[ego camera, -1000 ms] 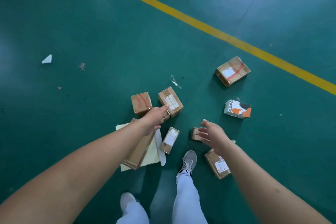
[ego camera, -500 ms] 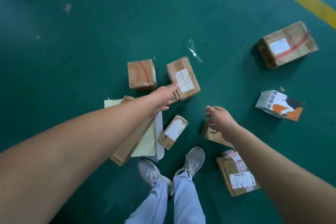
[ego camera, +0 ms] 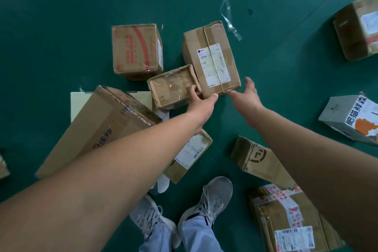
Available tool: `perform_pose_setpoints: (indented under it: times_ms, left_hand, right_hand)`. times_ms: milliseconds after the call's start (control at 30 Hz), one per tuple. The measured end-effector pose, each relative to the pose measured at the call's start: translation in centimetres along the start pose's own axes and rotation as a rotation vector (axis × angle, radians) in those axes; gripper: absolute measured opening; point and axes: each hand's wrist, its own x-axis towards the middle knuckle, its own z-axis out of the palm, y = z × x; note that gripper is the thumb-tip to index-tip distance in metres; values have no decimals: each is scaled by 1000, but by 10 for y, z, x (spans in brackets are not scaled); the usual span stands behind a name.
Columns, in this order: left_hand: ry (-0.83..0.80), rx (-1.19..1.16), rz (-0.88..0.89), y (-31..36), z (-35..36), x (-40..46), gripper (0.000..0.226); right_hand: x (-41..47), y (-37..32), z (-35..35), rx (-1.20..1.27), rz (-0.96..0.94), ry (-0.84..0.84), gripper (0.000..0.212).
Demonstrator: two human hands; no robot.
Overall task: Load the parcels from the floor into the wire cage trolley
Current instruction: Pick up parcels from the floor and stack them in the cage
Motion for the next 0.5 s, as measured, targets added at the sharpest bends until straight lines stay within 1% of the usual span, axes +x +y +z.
perform_pose_setpoints:
  times_ms: [67, 100, 133, 200, 233, 267, 333, 400, 500]
  left_hand:
    - [22, 58, 79, -6, 2, 16, 86]
    - [12, 73, 107, -6, 3, 19, 87]
    - [8, 79, 132, -8, 5, 24, 89]
    - [29, 84, 171, -7, 8, 30, 91]
    - [53, 81, 181, -5, 7, 30, 91]
    - [82, 84, 196, -6, 6, 30, 91]
    - [112, 124, 257, -5, 5, 25, 91]
    - [82, 154, 283, -5, 4, 16, 91]
    - [31, 130, 236, -6, 3, -8, 90]
  right_hand:
    - [19, 1, 7, 15, -6, -25, 83]
    - [24, 1, 8, 49, 5, -39, 81]
    - [31, 2, 11, 87, 14, -39, 73]
    - [39, 3, 15, 140, 26, -39, 48]
    - [41, 4, 16, 156, 35, -41, 42]
    - [42, 5, 18, 164, 33, -39, 42]
    - [36, 5, 16, 193, 36, -9, 52]
    - [27, 6, 12, 229, 34, 28, 54]
    - [-3, 4, 2, 216, 27, 56, 52]
